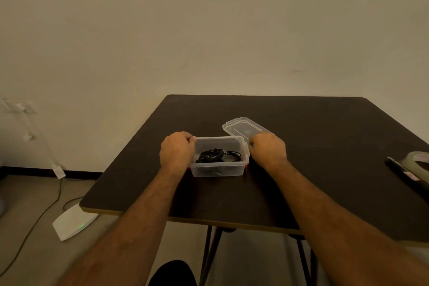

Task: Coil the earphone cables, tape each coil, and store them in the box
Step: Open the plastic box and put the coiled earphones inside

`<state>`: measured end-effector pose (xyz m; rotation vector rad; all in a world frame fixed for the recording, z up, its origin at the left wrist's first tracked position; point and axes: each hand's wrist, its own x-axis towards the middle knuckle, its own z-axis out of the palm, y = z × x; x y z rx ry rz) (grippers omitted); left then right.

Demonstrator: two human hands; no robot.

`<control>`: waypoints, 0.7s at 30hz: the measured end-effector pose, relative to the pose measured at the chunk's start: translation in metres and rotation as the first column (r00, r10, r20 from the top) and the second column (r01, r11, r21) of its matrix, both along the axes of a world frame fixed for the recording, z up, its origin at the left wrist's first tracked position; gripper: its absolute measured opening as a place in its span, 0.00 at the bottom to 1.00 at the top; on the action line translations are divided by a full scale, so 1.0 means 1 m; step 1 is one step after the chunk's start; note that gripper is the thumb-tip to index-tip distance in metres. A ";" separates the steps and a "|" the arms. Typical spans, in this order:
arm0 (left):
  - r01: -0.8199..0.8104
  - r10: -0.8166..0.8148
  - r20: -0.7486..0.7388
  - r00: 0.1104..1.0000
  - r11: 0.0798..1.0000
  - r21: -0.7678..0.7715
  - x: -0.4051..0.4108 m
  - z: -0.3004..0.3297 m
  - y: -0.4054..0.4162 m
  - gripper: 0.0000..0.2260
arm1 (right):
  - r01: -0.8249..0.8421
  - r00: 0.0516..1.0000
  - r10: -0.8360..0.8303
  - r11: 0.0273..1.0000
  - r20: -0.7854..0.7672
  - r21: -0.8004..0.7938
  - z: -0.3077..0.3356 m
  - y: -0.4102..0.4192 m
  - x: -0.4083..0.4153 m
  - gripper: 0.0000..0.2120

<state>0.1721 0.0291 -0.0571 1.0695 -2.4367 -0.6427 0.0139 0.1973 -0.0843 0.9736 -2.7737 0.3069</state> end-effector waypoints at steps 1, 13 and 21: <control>0.009 -0.009 -0.005 1.000 1.000 0.009 -0.001 0.000 0.003 0.11 | 0.017 1.000 -0.018 1.000 -0.018 -0.007 0.002 0.003 0.000 0.09; 0.130 -0.114 -0.228 0.967 0.990 0.057 -0.003 0.012 0.023 0.16 | 0.135 0.979 0.044 0.593 0.199 -0.794 0.088 0.045 -0.006 0.10; 0.276 -0.119 -0.493 0.862 0.926 0.259 0.008 0.029 0.019 0.16 | 0.177 0.851 0.267 0.665 0.452 -0.726 0.091 0.034 0.018 0.15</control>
